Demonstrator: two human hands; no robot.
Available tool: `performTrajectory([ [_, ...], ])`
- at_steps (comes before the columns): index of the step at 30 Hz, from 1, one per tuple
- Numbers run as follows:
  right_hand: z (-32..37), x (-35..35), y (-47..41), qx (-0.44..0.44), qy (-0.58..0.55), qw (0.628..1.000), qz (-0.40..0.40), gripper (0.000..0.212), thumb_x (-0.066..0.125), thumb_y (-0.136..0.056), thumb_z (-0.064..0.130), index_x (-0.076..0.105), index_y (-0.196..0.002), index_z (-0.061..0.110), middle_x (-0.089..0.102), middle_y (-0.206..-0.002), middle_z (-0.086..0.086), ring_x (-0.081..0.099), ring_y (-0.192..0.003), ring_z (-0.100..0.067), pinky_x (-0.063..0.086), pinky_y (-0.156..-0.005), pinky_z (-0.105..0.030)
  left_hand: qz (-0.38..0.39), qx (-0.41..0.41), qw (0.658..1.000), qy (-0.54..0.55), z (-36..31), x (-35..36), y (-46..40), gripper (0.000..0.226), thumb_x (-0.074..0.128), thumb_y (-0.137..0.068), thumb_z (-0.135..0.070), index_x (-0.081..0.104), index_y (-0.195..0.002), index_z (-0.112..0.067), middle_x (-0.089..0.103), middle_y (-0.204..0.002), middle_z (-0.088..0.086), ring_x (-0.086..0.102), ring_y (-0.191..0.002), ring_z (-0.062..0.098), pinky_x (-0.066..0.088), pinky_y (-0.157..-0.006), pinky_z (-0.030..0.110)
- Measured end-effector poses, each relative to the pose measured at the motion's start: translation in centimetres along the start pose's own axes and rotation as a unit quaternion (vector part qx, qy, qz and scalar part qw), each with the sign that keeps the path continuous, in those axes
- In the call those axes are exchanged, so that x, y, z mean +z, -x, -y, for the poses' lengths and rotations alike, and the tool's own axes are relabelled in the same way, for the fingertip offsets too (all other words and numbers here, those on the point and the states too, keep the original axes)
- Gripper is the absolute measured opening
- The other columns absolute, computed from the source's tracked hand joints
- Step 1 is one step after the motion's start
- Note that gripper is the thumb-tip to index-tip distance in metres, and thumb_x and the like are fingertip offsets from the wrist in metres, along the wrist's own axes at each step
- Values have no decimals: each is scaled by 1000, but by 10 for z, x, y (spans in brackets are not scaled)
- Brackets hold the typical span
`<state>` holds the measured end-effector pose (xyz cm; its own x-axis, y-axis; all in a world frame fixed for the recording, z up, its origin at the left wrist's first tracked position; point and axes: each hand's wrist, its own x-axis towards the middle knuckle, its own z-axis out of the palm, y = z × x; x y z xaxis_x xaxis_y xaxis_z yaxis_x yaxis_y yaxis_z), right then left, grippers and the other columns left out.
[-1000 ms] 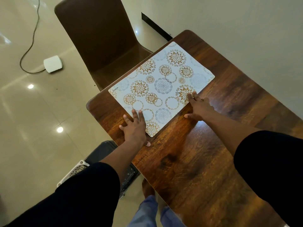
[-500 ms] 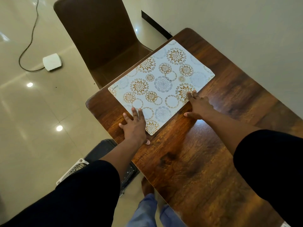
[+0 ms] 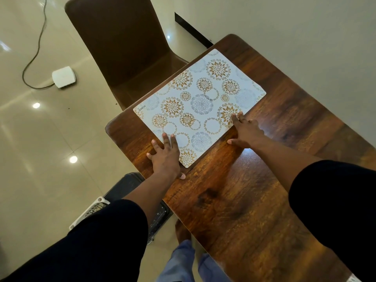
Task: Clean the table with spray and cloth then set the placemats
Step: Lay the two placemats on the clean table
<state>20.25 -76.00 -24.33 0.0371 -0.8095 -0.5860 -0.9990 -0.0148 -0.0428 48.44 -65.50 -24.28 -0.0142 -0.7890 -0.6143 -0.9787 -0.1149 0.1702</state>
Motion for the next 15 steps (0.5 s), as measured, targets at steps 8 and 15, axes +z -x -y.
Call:
performTrajectory([
  [8, -1, 0, 1, -2, 2, 1000, -4, 105, 69, -93, 59, -1, -166, 31, -7, -175, 3, 10, -154, -47, 38, -109, -66, -2, -2, 1000, -5, -1, 0, 0, 150, 96, -74, -36, -19, -167, -13, -28, -173, 15, -15, -156, 57, 15, -120, 77],
  [15, -1, 0, 3, -1, 3, 1000, -8, 105, 69, -93, 59, -1, -166, 32, -9, -175, 5, 9, -155, -45, 39, -108, -65, -4, -3, 1000, -15, -1, 1, 0, 152, 96, -73, -40, -21, -166, -13, -31, -172, 15, -16, -156, 57, 16, -120, 76],
])
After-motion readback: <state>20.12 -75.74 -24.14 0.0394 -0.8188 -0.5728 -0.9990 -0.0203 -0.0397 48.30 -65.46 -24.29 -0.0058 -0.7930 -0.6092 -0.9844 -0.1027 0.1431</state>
